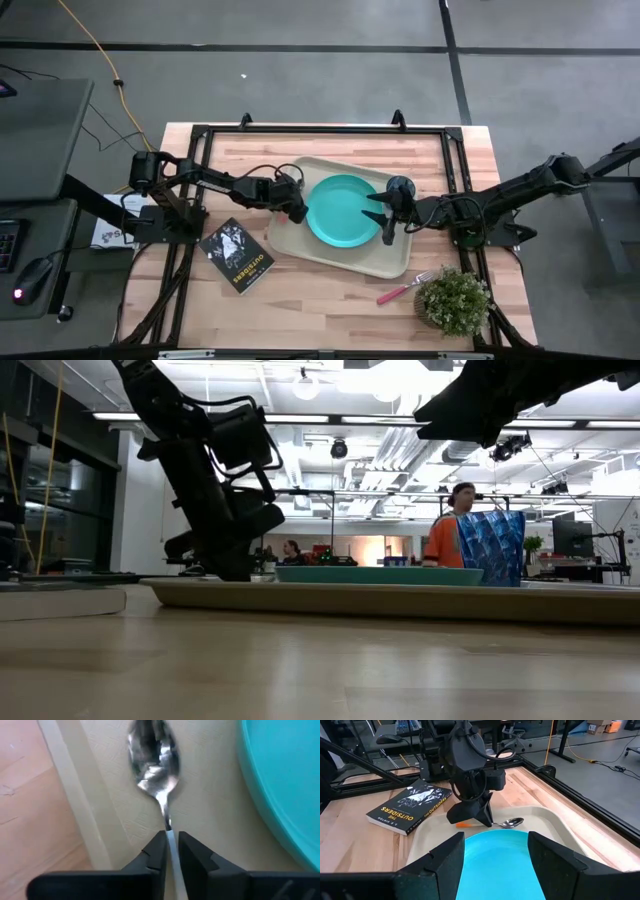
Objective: Pick and place plate/cup/fork/spoon on tray
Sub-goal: Put the orange spoon on the gray serving tray, then put the pink fork on the gray serving tray to the right of the orange spoon
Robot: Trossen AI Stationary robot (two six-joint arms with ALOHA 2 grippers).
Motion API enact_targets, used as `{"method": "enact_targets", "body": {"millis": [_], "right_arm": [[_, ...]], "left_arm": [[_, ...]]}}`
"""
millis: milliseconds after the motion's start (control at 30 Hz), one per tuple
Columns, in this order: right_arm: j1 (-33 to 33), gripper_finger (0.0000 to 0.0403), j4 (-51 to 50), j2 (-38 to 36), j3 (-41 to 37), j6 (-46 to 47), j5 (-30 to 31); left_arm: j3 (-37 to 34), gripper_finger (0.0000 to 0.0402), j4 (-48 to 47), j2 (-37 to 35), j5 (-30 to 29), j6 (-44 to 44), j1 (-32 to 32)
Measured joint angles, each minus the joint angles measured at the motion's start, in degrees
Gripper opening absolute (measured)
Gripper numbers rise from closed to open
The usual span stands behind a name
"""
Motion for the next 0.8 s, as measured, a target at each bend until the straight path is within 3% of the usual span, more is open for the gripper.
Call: {"method": "enact_targets", "body": {"millis": [467, 800], "right_arm": [[0.01, 0.0211, 0.00, -0.02, 0.00, 0.00, 0.02], [0.01, 0.0211, 0.00, -0.02, 0.00, -0.01, 0.19]], "left_arm": [[0.07, 0.0096, -0.40, -2.13, -0.26, 5.14, 1.10], [0.11, 0.0097, -2.91, -15.25, -3.26, 10.20, 3.80]]}}
